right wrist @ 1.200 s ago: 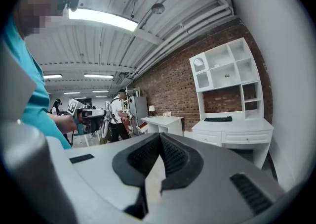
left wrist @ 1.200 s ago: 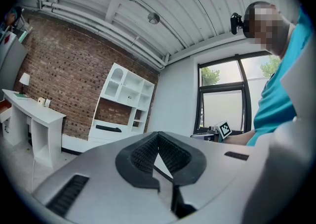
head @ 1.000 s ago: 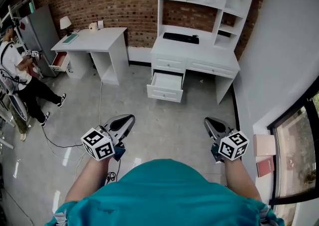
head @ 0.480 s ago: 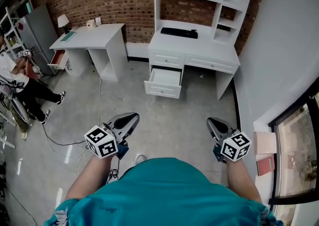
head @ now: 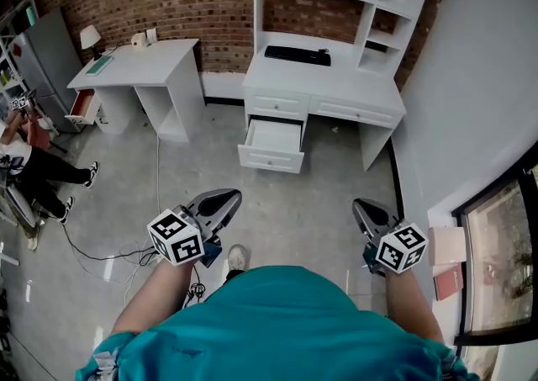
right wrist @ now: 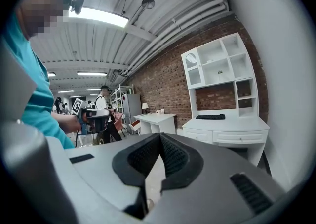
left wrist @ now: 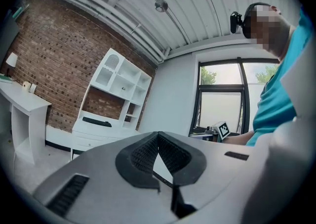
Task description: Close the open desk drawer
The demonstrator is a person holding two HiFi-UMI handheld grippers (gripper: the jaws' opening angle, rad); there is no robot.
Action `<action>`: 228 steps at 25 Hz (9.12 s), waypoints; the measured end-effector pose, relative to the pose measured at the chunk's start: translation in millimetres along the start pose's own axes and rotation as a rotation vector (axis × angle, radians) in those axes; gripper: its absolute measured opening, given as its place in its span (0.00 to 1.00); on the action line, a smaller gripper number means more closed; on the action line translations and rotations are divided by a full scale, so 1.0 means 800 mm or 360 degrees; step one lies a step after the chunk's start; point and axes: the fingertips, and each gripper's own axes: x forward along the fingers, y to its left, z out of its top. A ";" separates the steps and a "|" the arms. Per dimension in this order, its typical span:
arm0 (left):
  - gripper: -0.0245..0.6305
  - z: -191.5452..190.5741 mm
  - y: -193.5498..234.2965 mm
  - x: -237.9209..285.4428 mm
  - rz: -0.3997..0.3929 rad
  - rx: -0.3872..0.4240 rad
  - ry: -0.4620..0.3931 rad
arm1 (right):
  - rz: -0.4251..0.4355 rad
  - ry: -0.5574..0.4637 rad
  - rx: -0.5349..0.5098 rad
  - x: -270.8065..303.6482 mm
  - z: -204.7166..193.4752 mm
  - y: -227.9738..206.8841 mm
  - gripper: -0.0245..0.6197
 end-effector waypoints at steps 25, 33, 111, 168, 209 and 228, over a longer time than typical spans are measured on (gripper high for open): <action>0.06 0.112 0.409 0.094 -0.0169 -0.0017 0.0088 | -0.0139 -0.0055 0.0043 0.389 0.115 -0.083 0.07; 0.06 0.107 0.449 0.140 -0.0161 -0.0062 0.0131 | -0.0143 0.0002 0.0088 0.426 0.113 -0.135 0.07; 0.06 -0.438 0.742 0.305 0.0309 -0.0725 0.0808 | -0.0635 0.0870 0.0901 0.711 -0.530 -0.426 0.07; 0.06 -0.405 0.874 0.408 0.0309 -0.0778 0.0671 | -0.0597 0.0794 0.0705 0.884 -0.483 -0.593 0.07; 0.06 -0.376 0.892 0.383 0.0330 -0.0754 0.0617 | -0.0523 0.1049 0.0563 0.941 -0.489 -0.621 0.07; 0.06 -0.211 0.800 0.389 0.0161 -0.0526 0.0487 | -0.0384 0.0744 0.0513 0.847 -0.281 -0.484 0.07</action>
